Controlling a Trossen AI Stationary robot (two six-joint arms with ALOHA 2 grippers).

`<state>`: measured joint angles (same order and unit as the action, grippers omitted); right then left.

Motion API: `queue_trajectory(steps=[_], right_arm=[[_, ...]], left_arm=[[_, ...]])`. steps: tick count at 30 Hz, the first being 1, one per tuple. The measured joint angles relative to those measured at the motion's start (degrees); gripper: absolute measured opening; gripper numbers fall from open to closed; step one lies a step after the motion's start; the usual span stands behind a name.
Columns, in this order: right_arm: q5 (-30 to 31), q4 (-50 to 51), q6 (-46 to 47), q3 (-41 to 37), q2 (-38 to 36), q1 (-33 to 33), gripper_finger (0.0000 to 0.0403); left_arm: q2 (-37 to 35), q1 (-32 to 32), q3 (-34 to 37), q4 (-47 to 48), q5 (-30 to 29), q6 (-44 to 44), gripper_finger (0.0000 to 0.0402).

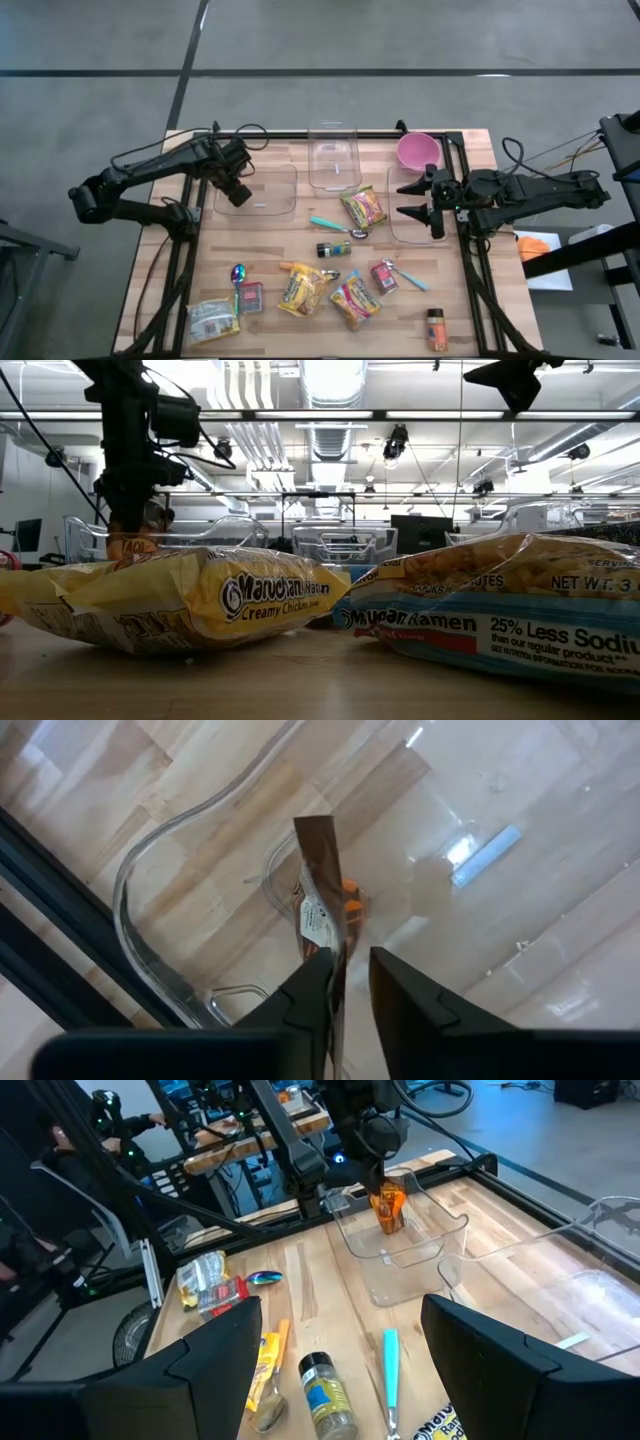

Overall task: Pick & Place Food Item
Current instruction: Put the orange seasoning bag into the left transparent bin

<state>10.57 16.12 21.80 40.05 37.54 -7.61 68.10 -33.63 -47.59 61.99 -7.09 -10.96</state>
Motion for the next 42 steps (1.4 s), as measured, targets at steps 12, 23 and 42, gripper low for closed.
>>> queue_trajectory(steps=[12,23,42], right_arm=[[0.0,0.0,-1.0,0.0,0.0,0.0,0.0271],[0.0,0.0,-1.1,0.0,0.0,0.0,0.0271],[0.0,-0.1,-1.3,0.0,0.0,0.0,0.0271]], left_arm=[[0.0,0.0,0.0,0.5,2.0,-0.1,0.0151],[0.0,0.0,-0.1,1.3,4.2,-0.1,0.0208],[-0.1,0.0,-6.7,6.0,4.4,-1.2,0.0258]])
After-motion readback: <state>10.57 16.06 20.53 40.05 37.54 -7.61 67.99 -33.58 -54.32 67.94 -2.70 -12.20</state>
